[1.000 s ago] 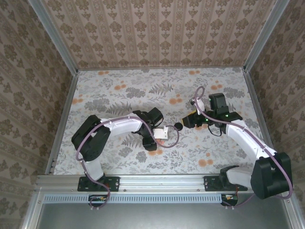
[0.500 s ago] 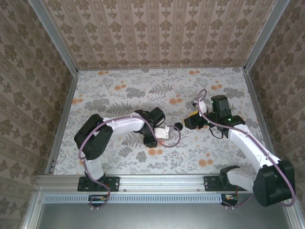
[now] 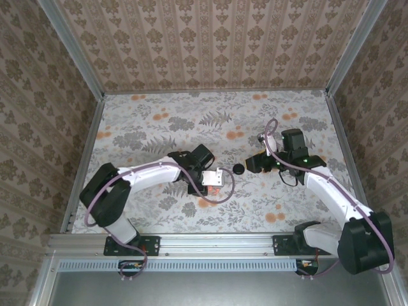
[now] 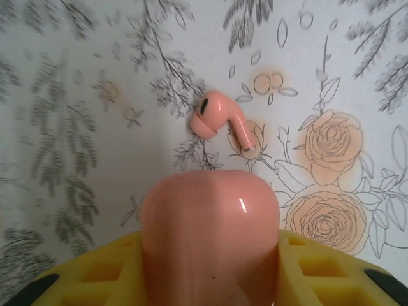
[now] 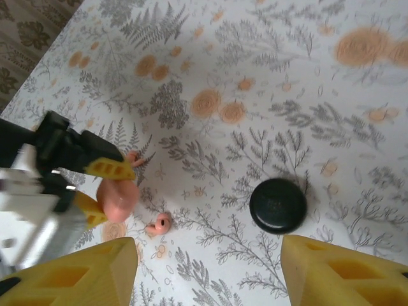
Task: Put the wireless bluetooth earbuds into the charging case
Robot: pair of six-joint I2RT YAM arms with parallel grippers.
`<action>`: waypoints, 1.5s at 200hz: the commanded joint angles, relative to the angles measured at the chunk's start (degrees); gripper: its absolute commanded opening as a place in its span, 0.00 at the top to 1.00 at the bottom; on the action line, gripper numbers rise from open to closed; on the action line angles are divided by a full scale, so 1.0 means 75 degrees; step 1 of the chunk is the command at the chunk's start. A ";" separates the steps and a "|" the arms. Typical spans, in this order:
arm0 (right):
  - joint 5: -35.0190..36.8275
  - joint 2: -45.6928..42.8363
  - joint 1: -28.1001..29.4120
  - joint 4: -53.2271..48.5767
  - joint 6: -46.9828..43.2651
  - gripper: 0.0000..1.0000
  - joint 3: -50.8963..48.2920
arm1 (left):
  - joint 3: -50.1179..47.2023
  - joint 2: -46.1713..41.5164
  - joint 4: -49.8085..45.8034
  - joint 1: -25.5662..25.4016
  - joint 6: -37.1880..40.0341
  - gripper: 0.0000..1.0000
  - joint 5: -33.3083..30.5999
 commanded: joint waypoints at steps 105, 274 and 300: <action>-0.2838 0.2210 0.1447 0.0371 0.2708 0.41 0.0662 | -0.0828 -0.1740 0.1435 -0.0159 -0.0005 0.74 0.0686; -0.3549 0.3327 0.1982 0.0988 0.3107 0.71 0.1086 | -0.0846 -0.1832 0.1739 -0.0213 -0.0039 0.75 0.0526; -0.3656 0.3311 0.1973 0.1016 0.3088 0.76 0.1086 | -0.0822 -0.1832 0.1772 -0.0208 -0.0052 0.75 0.0494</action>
